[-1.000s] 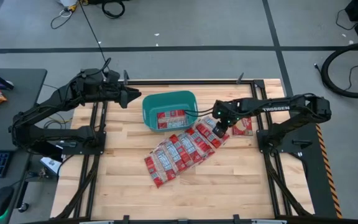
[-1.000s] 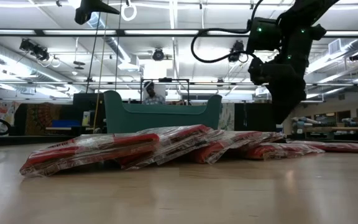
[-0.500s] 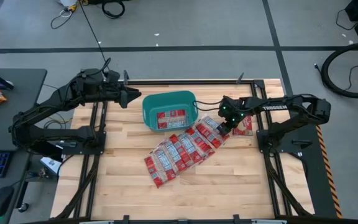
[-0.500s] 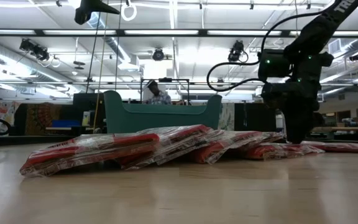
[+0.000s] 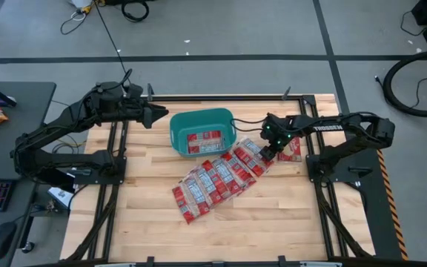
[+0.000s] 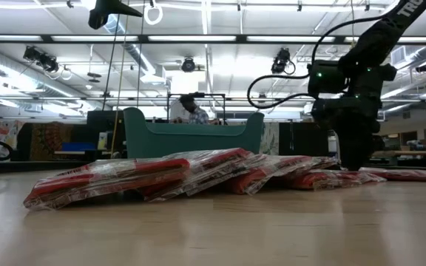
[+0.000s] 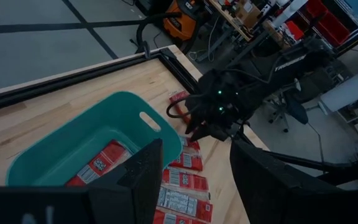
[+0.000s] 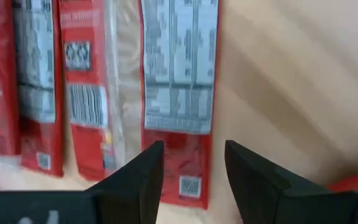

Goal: Sort popcorn bags into baskets
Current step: Put the red popcorn bag into the blue bin

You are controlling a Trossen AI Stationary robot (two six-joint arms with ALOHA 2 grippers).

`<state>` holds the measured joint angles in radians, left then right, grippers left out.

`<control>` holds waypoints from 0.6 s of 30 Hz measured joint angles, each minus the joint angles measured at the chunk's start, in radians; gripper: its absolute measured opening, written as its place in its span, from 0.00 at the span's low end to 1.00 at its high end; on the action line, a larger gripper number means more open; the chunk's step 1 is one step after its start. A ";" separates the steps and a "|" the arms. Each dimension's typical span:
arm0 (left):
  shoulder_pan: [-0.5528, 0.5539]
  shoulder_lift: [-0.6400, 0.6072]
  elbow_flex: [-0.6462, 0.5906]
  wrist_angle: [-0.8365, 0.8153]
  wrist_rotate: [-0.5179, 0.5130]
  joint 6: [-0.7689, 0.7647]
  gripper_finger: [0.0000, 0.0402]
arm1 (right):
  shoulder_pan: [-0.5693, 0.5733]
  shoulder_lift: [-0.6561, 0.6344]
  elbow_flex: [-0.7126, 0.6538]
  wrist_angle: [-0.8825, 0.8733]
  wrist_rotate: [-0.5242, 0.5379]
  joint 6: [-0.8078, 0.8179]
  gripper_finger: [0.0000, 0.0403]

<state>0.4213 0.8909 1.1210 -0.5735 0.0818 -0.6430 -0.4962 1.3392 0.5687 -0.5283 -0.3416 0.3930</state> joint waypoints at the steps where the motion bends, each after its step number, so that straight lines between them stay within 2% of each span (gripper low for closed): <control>1: 0.000 0.000 0.000 0.000 0.000 0.000 0.48 | -0.003 0.000 -0.014 0.005 -0.020 0.000 0.43; 7: 0.000 0.000 0.000 0.000 0.000 0.000 0.48 | 0.014 -0.006 -0.079 0.064 -0.021 0.052 0.43; 14: 0.000 0.000 0.000 0.000 0.000 0.000 0.48 | 0.073 -0.004 -0.071 0.109 0.028 0.056 0.42; 18: 0.000 0.000 0.000 0.000 0.000 0.001 0.48 | 0.089 -0.003 -0.071 0.115 0.056 0.052 0.36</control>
<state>0.4213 0.8909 1.1210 -0.5735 0.0818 -0.6422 -0.4076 1.3358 0.4975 -0.4135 -0.2854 0.4450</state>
